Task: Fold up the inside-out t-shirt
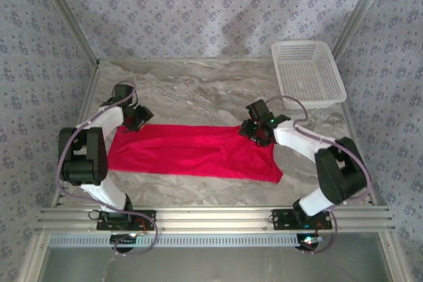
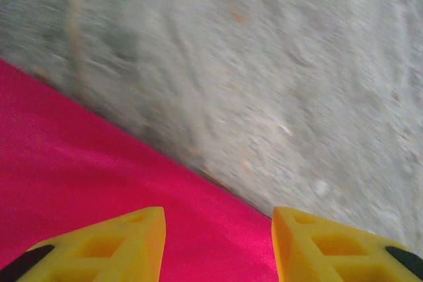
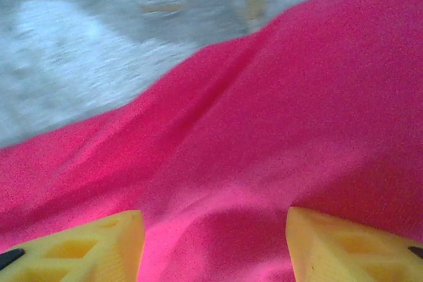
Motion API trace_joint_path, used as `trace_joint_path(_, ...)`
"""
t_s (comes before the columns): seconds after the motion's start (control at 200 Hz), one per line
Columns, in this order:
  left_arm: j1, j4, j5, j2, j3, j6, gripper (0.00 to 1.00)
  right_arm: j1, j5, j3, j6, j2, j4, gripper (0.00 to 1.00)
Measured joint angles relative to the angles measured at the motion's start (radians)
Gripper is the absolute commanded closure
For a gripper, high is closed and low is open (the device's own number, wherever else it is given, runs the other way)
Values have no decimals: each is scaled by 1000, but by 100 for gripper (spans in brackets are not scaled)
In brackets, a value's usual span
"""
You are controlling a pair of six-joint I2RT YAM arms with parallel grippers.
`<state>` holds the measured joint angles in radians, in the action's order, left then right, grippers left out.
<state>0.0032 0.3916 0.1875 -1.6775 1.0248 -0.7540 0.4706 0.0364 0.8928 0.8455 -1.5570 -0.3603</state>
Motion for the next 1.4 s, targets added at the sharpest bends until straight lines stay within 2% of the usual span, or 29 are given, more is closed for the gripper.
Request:
trace_joint_path(0.17,120,-12,5,-40,-53,0,54,-72,0,-6,3,-80,-1,39)
trace_joint_path(0.32,148,-23,27,-35,-58,0,55,-94,-19,1,-6,-74,-8,36)
trace_joint_path(0.37,149,-22,30,-31,-59,0,54,-99,-22,12,-25,-69,-31,32)
trace_joint_path(0.425,146,-18,26,-17,-61,0,54,-99,-18,29,-60,-50,-68,20)
trace_joint_path(0.54,123,2,-1,50,-61,5,53,-93,5,60,-126,30,-156,14)
trace_joint_path(0.74,62,43,-20,188,-36,31,52,-90,67,36,-179,112,-268,13)
trace_joint_path(0.954,63,71,-20,204,-31,50,52,-85,71,-27,-185,42,-262,16)
trace_joint_path(1.144,69,84,-19,204,-31,55,52,-53,72,6,-189,-72,-233,31)
trace_joint_path(1.219,71,85,-20,205,-32,57,52,-46,71,26,-198,-94,-235,45)
trace_joint_path(1.354,78,90,-20,214,-39,61,52,-43,73,29,-205,-103,-220,75)
trace_joint_path(1.399,80,95,-19,214,-40,65,52,-44,77,25,-203,-101,-216,81)
